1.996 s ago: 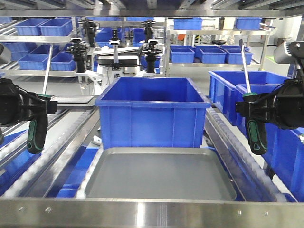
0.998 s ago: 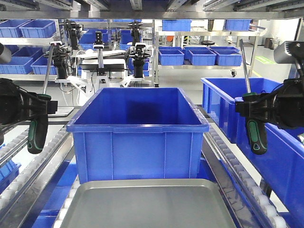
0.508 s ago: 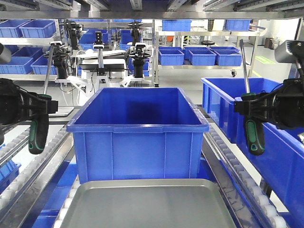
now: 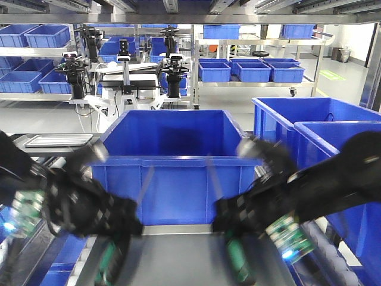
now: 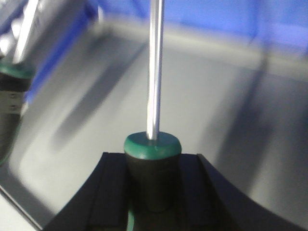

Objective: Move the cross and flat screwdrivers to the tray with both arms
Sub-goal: 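Lower both grippers toward the grey tray and release the screwdrivers, then raise both grippers away from the screwdrivers lying on the tray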

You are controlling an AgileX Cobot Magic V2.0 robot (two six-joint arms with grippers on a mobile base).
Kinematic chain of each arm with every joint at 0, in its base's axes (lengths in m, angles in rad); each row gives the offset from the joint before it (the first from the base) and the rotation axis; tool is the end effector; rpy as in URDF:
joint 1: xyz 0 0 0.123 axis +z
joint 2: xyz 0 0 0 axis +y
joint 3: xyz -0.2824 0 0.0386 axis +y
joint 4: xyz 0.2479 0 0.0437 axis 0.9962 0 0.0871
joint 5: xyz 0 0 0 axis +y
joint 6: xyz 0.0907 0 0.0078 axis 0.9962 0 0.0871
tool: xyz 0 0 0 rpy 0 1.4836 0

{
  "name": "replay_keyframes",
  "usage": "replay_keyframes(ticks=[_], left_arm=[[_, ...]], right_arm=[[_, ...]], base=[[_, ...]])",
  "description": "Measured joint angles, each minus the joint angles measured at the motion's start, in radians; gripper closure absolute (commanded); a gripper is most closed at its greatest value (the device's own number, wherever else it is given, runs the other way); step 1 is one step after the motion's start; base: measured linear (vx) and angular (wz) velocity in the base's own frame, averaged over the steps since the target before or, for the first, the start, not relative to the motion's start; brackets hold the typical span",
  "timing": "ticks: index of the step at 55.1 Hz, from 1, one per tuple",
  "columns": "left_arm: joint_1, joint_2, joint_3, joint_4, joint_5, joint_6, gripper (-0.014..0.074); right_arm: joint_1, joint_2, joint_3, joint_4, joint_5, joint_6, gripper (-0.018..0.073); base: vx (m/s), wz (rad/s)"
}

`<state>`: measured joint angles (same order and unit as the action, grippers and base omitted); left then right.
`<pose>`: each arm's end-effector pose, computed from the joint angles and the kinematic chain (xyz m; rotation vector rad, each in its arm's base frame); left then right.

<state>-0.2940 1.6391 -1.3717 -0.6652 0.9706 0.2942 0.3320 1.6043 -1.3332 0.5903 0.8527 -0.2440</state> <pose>0.3199 -0.1454 0.3114 0.4175 2.5779 -0.8454 0.3156 0.1492 0.3127 -0.3845 2.5192 0.7459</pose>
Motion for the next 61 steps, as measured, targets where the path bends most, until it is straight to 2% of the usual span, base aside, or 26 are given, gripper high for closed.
replay_keyframes(ticks=[9,16,21,33,37,44,53,61], left_arm=[[-0.001,0.039,0.0,0.0,0.013,-0.03,0.0546],[-0.001,0.047,0.0,0.007,0.01,-0.038,0.0453],[-0.001,0.047,0.0,0.01,0.002,-0.038,0.0346],[-0.001,0.047,0.0,0.047,-0.021,-0.038,0.0043],[-0.001,0.046,0.0,0.064,-0.026,-0.038,-0.0021],[-0.001,0.045,0.0,0.074,-0.027,-0.035,-0.0044],[0.003,-0.002,0.0,0.077,-0.056,0.003,-0.0003],[0.048,-0.137,0.0,0.077,-0.133,0.014,0.0043]], right_arm=[[0.016,0.068,0.0,-0.008,0.037,0.029,0.0528],[0.016,0.089,0.0,-0.043,0.04,0.03,0.0456],[0.016,0.089,0.0,-0.063,0.03,0.031,0.0367],[0.016,0.089,0.0,-0.069,-0.017,0.063,0.0043],[0.016,0.089,0.0,-0.069,-0.019,0.077,-0.0042],[0.016,0.089,0.0,-0.067,-0.019,0.093,-0.0101],[0.016,0.048,0.0,-0.081,-0.02,0.097,-0.008],[0.016,-0.061,0.0,-0.132,-0.06,0.111,-0.0053]], base=[[0.0,0.0],[0.0,0.0],[0.0,0.0],[0.0,0.0],[0.0,0.0],[0.0,0.0],[0.0,0.0],[0.0,0.0]])
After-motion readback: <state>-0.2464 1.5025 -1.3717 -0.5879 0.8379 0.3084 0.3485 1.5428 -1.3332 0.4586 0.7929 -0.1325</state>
